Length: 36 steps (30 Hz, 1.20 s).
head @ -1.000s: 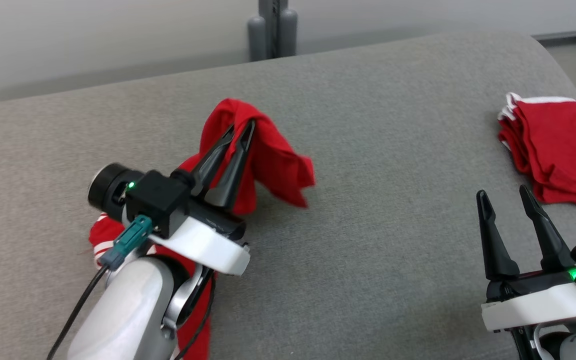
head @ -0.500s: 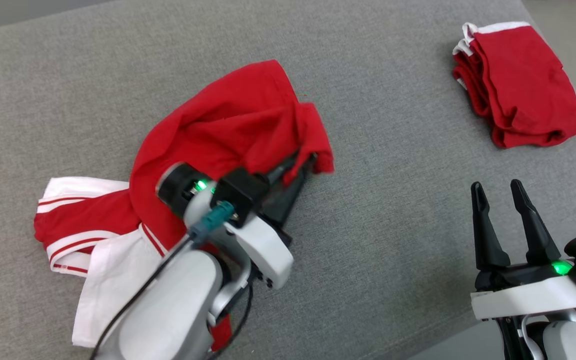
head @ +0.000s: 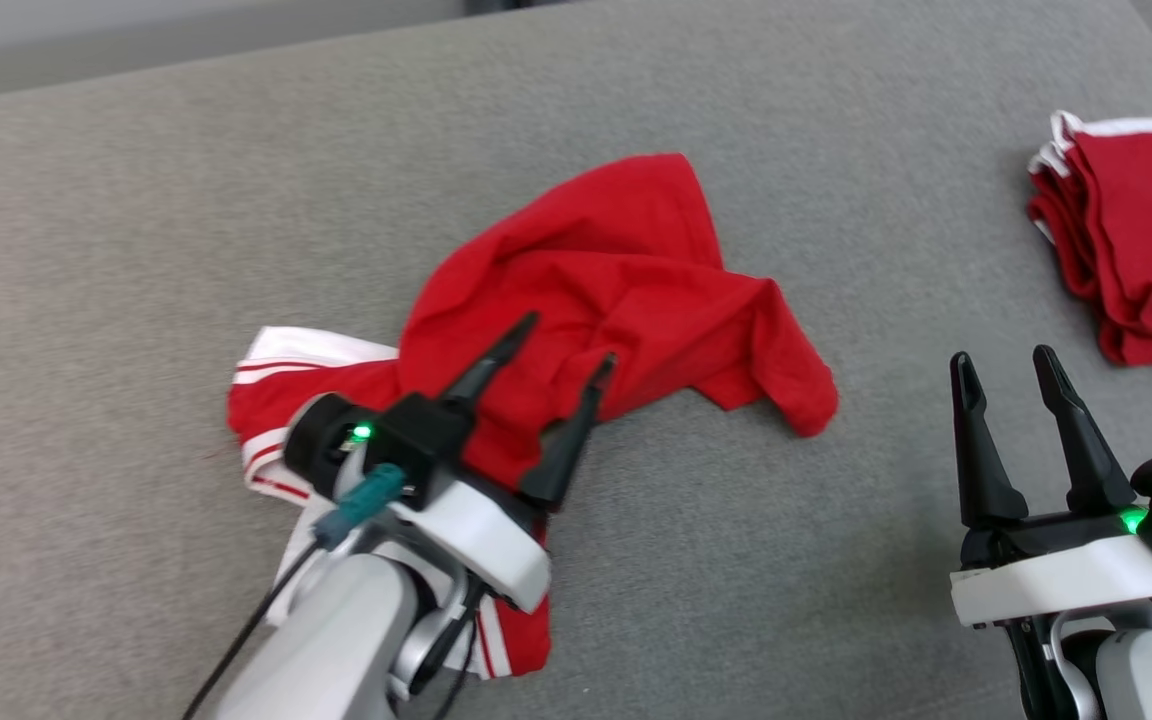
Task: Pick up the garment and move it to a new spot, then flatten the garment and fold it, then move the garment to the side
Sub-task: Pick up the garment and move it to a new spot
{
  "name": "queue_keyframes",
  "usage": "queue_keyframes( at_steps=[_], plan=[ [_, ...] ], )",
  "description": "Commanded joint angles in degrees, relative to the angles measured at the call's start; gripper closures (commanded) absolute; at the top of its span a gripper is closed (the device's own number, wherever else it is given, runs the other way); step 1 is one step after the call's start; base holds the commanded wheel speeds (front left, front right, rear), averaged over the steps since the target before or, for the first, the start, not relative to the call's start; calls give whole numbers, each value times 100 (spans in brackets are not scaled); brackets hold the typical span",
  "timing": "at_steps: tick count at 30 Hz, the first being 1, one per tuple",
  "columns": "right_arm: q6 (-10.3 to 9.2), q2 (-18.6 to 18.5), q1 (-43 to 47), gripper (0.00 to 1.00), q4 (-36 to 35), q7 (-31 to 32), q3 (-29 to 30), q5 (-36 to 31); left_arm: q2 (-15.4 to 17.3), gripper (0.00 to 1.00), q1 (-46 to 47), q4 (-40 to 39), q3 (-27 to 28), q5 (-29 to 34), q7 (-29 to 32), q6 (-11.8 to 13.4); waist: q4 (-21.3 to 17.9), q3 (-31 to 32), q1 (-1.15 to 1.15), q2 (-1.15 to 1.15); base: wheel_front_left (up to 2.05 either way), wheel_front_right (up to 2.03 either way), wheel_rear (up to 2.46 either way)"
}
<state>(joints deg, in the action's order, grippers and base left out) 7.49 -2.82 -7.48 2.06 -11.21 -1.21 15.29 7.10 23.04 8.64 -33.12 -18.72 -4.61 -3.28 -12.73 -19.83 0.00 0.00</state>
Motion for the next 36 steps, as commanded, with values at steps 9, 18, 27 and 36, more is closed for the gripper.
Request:
queue_keyframes(
  at_steps=[9, 18, 27, 36],
  plan=[
    [1, -25, 257, 0, -230, 375, 94, -251, 299, 0, -539, 81, 1250, -459, -702, 881, 821, 723, 0, 0, 0, 0, 0],
    [1, -25, 457, 0, -336, 605, 111, -333, 659, 0, -1065, 38, 2051, -777, -955, 1119, 1082, 1034, 0, 0, 0, 0, 0],
    [1, -81, 680, 0, -282, 718, 119, -309, 950, 0, -1716, -88, 2340, -899, -1022, 985, 1205, 1378, 0, 0, 0, 0, 0],
    [1, -140, 910, 0, -231, 842, 133, -303, 1011, 0, -2201, -230, 2321, -850, -1035, 966, 1251, 1747, 0, 0, 0, 0, 0]
  ],
)
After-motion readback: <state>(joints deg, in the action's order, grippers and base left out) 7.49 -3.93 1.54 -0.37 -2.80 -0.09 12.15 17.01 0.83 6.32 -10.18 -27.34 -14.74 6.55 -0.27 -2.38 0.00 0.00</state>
